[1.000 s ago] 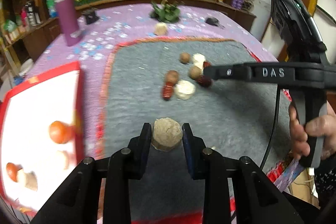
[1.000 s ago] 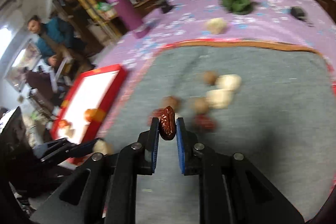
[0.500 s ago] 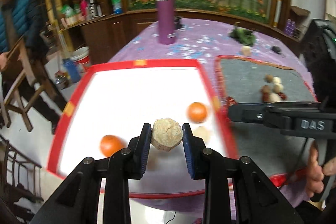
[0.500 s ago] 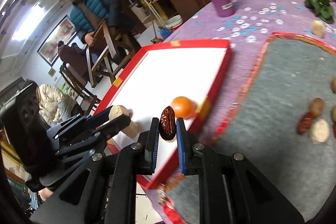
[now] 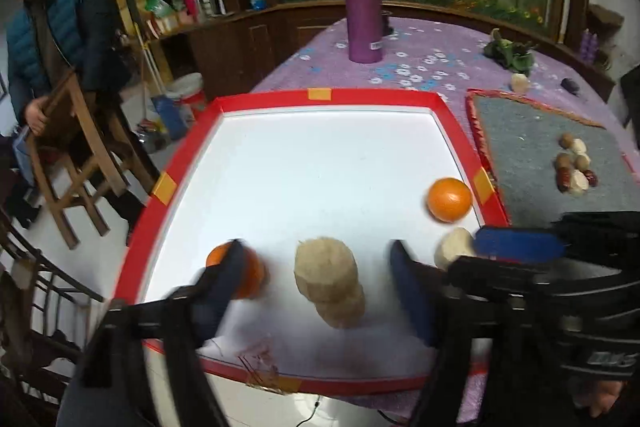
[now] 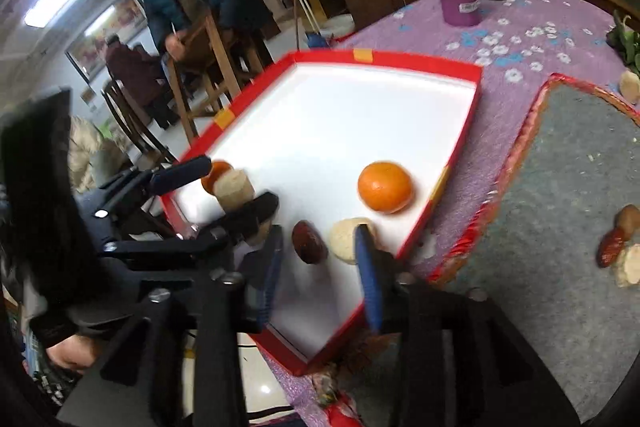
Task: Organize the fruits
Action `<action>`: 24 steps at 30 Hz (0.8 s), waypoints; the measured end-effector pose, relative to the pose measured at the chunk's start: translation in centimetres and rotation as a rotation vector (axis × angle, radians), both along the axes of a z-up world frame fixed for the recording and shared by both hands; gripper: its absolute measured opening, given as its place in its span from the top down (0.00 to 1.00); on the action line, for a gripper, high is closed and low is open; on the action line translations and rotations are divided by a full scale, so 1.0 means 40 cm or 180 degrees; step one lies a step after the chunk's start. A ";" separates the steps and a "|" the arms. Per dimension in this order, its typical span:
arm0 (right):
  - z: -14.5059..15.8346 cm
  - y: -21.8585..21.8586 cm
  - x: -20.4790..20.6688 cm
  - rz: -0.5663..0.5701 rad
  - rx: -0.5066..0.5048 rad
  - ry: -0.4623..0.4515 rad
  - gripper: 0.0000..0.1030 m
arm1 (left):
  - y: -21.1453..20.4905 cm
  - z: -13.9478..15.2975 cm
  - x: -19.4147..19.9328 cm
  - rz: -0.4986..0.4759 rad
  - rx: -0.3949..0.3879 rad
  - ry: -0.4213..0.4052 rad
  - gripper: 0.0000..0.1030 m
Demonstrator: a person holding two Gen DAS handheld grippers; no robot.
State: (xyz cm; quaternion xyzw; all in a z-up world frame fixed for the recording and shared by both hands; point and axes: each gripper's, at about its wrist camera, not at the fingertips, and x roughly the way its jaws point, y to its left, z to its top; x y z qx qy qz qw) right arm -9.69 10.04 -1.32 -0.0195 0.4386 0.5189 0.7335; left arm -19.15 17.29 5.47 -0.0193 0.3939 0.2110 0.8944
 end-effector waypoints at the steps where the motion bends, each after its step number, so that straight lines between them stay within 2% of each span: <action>1: 0.008 -0.030 0.012 -0.0061 0.0087 0.0011 0.51 | -0.006 0.007 0.002 -0.0033 -0.0013 -0.0038 0.22; 3: 0.021 -0.090 0.033 -0.0189 0.0221 0.0006 0.48 | -0.020 0.018 0.005 -0.0070 -0.0021 -0.0084 0.22; 6: 0.032 -0.193 0.067 -0.0445 0.0239 -0.0073 0.46 | -0.068 0.038 0.020 -0.0240 0.0035 -0.0151 0.22; 10: 0.025 -0.340 0.118 -0.0825 0.0146 -0.0136 0.45 | -0.152 0.056 0.052 -0.0523 0.0117 -0.0171 0.22; 15: -0.002 -0.469 0.168 -0.1177 -0.0172 -0.0210 0.45 | -0.256 0.054 0.095 -0.0883 0.0225 -0.0093 0.22; 22: -0.039 -0.507 0.224 -0.1280 -0.0493 -0.0256 0.45 | -0.374 0.018 0.177 -0.1273 0.0227 0.0152 0.22; 24: -0.047 -0.499 0.247 -0.1256 -0.0579 -0.0277 0.45 | -0.392 0.010 0.191 -0.1300 0.0211 0.0214 0.22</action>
